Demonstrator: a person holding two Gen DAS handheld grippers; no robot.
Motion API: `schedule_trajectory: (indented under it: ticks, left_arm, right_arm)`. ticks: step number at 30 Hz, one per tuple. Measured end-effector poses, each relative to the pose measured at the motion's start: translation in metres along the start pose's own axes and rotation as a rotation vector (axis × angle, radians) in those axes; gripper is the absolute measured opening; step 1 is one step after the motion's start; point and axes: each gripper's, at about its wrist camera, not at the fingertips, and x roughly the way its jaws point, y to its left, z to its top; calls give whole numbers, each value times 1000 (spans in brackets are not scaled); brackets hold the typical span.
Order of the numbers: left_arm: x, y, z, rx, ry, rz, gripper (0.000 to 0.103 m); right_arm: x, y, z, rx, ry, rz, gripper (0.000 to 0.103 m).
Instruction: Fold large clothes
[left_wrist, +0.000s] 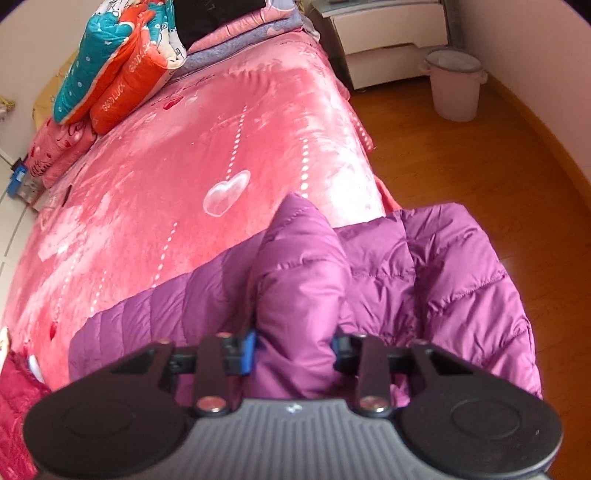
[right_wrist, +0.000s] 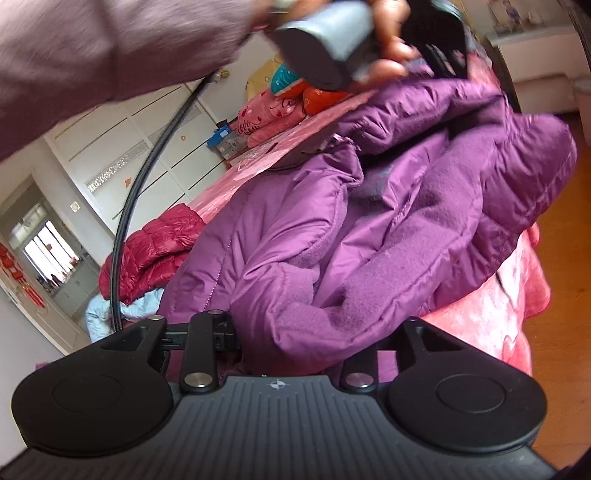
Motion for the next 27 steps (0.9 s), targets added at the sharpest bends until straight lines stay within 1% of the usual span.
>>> schedule_trajectory:
  ticks: [1, 3, 5, 6, 8, 9, 10, 11, 13, 14, 16, 20, 23, 27]
  left_arm:
    - [-5, 9, -2, -23, -13, -18, 23]
    - [-9, 22, 2, -92, -36, -50, 19]
    - [-21, 44, -3, -175, -74, -92, 17]
    - [-25, 52, -5, -201, -91, -104, 17]
    - [-41, 73, -15, -268, -132, -122, 16]
    - [-48, 84, -21, -306, -152, -137, 15]
    - [-55, 94, -27, -337, -170, -150, 15]
    - [-64, 104, -35, -366, -191, -161, 15]
    - [-82, 122, -51, -413, -232, -177, 15]
    - [-91, 132, -61, -439, -253, -184, 15]
    - [-110, 152, -83, -500, -294, -199, 15]
    - [-143, 189, -134, -618, -375, -216, 15]
    - [-161, 210, -173, -719, -431, -253, 14]
    - [-181, 227, -220, -819, -507, -290, 14]
  right_arm:
    - [1, -3, 0, 22, 8, 5, 68]
    - [4, -12, -1, 86, 26, 26, 77]
    - [5, -23, -1, 163, 38, 65, 77]
    - [6, -28, -3, 194, 45, 76, 76]
    - [7, -34, -6, 238, 60, 92, 69]
    - [6, -36, -8, 247, 64, 97, 60]
    - [4, -36, -9, 245, 64, 99, 55]
    - [2, -36, -10, 244, 65, 99, 52]
    - [-3, -38, -11, 255, 67, 96, 42]
    - [-5, -41, -11, 263, 66, 89, 40]
    - [-7, -44, -7, 271, 56, 63, 33]
    - [-31, -42, 3, 228, 5, -7, 27]
    - [-54, -26, 14, 113, -81, -89, 25]
    - [-86, 1, 31, -27, -201, -182, 24]
